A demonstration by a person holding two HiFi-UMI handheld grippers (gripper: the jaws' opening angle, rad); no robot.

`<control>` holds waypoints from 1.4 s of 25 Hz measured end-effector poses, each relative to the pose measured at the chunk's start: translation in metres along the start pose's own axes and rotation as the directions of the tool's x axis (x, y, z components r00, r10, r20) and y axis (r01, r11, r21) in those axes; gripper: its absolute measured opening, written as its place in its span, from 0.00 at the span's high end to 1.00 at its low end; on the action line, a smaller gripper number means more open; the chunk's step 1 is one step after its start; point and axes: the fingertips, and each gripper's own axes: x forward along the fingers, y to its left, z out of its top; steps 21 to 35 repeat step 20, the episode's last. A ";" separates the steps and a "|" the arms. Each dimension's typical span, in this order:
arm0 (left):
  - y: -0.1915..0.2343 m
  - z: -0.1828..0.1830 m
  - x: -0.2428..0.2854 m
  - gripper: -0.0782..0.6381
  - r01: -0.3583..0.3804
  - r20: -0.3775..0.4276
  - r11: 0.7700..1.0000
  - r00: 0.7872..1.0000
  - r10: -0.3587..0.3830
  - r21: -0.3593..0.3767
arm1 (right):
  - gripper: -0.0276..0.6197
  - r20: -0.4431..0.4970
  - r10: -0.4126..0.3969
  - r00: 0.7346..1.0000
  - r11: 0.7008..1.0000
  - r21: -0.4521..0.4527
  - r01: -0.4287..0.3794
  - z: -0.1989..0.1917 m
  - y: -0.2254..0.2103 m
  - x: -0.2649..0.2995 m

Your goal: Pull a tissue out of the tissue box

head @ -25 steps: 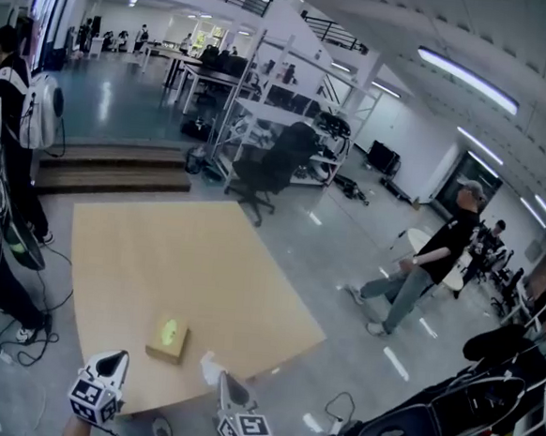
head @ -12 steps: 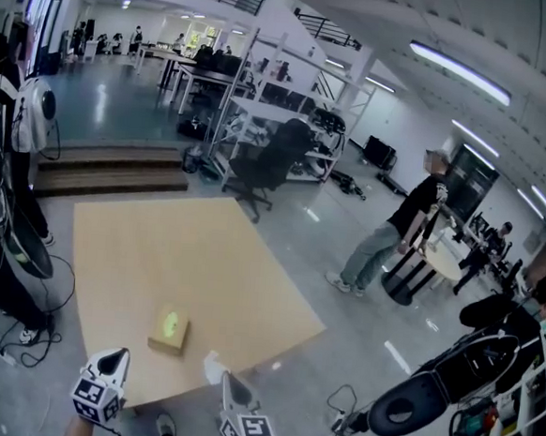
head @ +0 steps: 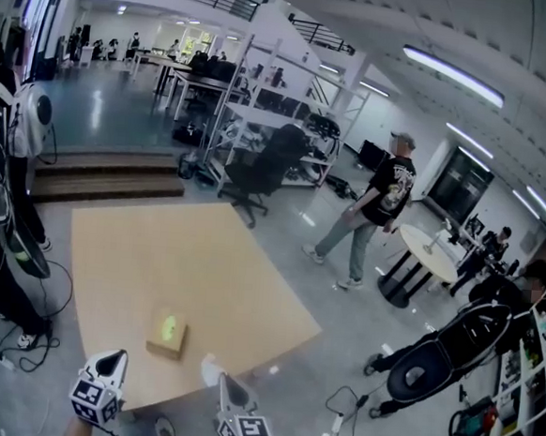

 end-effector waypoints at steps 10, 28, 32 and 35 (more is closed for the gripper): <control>0.004 0.001 -0.004 0.88 -0.008 -0.004 1.000 1.000 0.008 0.002 | 0.95 -0.003 0.005 1.000 1.000 0.006 -0.005 0.001 0.004 0.000; 0.001 -0.009 -0.002 0.88 -0.005 -0.013 1.000 1.000 0.005 -0.009 | 0.96 -0.007 0.001 1.000 1.000 0.000 -0.001 0.000 -0.002 -0.002; 0.001 -0.009 -0.002 0.88 -0.005 -0.013 1.000 1.000 0.005 -0.009 | 0.96 -0.007 0.001 1.000 1.000 0.000 -0.001 0.000 -0.002 -0.002; 0.001 -0.009 -0.002 0.88 -0.005 -0.013 1.000 1.000 0.005 -0.009 | 0.96 -0.007 0.001 1.000 1.000 0.000 -0.001 0.000 -0.002 -0.002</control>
